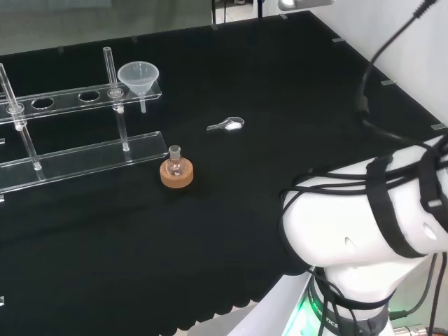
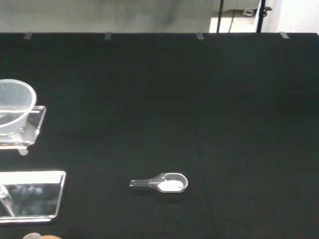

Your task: Pick up the funnel from the transparent funnel stand.

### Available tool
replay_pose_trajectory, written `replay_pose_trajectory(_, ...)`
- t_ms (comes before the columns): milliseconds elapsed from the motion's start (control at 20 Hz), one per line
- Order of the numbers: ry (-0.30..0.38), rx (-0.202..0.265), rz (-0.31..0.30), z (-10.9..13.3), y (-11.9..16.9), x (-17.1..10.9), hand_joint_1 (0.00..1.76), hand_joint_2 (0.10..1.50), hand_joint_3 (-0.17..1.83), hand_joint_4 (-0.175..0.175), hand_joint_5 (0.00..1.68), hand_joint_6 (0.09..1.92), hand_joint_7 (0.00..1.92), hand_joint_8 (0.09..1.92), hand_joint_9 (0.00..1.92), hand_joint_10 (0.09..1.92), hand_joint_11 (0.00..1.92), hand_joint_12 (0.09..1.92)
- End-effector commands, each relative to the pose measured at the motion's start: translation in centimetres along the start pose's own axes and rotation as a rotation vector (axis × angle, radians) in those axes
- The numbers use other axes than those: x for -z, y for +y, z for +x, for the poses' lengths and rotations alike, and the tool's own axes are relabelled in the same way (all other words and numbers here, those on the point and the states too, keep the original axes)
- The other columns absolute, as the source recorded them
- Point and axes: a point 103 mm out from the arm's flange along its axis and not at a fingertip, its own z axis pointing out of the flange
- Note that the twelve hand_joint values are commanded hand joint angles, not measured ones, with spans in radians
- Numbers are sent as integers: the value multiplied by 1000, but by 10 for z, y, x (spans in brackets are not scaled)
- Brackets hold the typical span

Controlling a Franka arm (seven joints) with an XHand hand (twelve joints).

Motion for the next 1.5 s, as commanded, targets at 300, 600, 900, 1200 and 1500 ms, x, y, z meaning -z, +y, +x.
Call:
replay_pose_trajectory(300,-197,7,50,51,90,-27,0,1171,431,2,230,87,44,583,266,659,253,1336)
replay_pose_trajectory(600,-167,91,73,81,128,-47,0,1169,424,1,228,87,42,582,270,660,248,1337)
replay_pose_trajectory(900,-149,146,115,106,150,-73,0,1152,409,-7,214,87,40,581,273,661,239,1342)
replay_pose_trajectory(1200,-128,174,128,127,154,-108,0,1095,369,-21,174,87,63,599,304,683,228,1363)
replay_pose_trajectory(1500,-100,200,164,142,157,-120,34,995,307,-25,150,87,48,644,306,715,210,1391)
